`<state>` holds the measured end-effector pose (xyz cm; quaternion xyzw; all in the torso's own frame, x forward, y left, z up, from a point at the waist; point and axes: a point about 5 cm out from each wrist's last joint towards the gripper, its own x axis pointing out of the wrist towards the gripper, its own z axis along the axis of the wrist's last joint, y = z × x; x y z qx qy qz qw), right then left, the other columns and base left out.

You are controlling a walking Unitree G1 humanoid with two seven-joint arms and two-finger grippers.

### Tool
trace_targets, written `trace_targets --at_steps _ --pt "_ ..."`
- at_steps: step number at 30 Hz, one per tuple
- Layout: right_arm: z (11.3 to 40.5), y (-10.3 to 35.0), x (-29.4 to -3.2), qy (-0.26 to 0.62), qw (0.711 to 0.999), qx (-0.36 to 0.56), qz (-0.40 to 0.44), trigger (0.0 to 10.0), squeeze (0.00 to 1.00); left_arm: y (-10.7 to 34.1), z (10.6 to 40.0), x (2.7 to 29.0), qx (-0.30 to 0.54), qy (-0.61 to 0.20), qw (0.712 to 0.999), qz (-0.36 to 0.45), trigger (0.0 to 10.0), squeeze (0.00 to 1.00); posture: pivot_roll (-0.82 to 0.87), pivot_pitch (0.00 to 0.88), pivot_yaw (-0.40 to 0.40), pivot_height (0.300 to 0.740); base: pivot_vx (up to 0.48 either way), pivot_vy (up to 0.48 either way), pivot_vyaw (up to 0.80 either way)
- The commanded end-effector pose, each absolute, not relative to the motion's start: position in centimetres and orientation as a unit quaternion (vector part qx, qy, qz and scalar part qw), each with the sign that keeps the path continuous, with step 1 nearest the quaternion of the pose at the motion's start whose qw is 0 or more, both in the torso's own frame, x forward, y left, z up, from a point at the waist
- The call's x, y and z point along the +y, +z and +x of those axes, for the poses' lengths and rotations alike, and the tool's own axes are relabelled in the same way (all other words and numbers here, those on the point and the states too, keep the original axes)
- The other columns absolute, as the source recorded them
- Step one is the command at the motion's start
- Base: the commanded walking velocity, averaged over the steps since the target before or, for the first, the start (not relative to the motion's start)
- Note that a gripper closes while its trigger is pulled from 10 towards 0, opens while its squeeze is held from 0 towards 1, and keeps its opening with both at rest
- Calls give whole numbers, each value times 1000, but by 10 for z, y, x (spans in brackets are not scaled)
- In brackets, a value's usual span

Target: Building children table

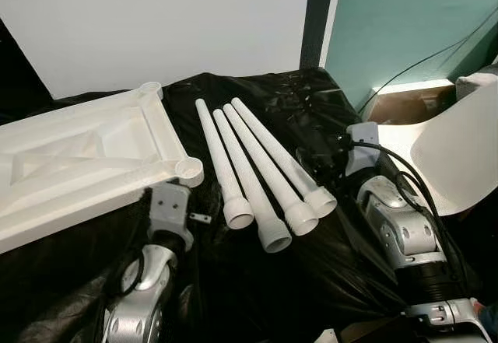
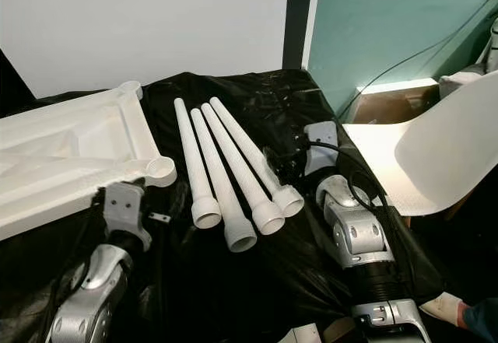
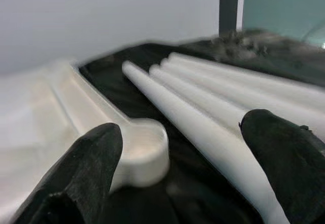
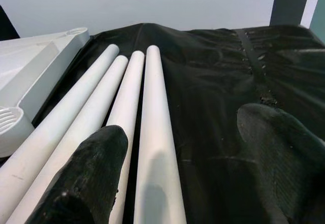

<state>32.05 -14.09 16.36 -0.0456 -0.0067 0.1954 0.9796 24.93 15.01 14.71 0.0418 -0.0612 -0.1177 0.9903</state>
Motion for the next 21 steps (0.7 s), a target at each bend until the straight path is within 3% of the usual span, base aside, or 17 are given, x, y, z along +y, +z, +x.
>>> trace_targets --at_steps 1,6,8,9,12,13,15,18,19,20,21 --pt "320 157 -137 202 978 8 -46 10000 0 150 253 161 -74 -41 996 43 10000 122 114 0 25 740 0 0 0" --pt "319 156 -134 207 977 11 -49 10000 0 155 263 176 -85 2 995 59 10000 137 108 0 28 740 0 0 0" --pt "320 155 -135 205 977 11 -51 10000 0 159 271 189 -95 1 989 112 10000 157 103 0 32 740 0 0 0" --pt "320 155 -135 204 978 11 -51 10000 0 157 274 190 -87 -13 988 126 10000 608 99 0 38 740 0 0 0" --pt "320 155 -136 202 978 11 -51 10000 0 155 277 191 -75 -30 987 136 10000 608 99 0 38 740 0 0 0" --pt "320 155 -136 201 978 11 -50 10000 0 146 281 191 -44 -53 985 158 10000 745 93 0 46 740 0 0 0" --pt "319 155 -136 198 979 10 -50 10000 0 133 285 192 -6 -79 981 179 10000 655 85 0 52 740 0 0 0" --pt "319 155 -136 197 979 10 -50 10000 0 131 286 193 0 -84 980 182 10000 655 85 0 52 740 0 0 0" --pt "319 155 -136 196 979 10 -50 10000 0 130 287 193 -1 -85 980 180 10000 133 85 0 52 740 0 0 0" --pt "317 154 -136 194 980 10 -49 10000 0 125 288 193 16 -97 985 143 10000 0 77 0 58 740 0 0 0" --pt "316 153 -137 191 980 10 -49 10000 0 119 290 193 30 -107 988 107 10000 0 75 0 59 740 0 0 0"
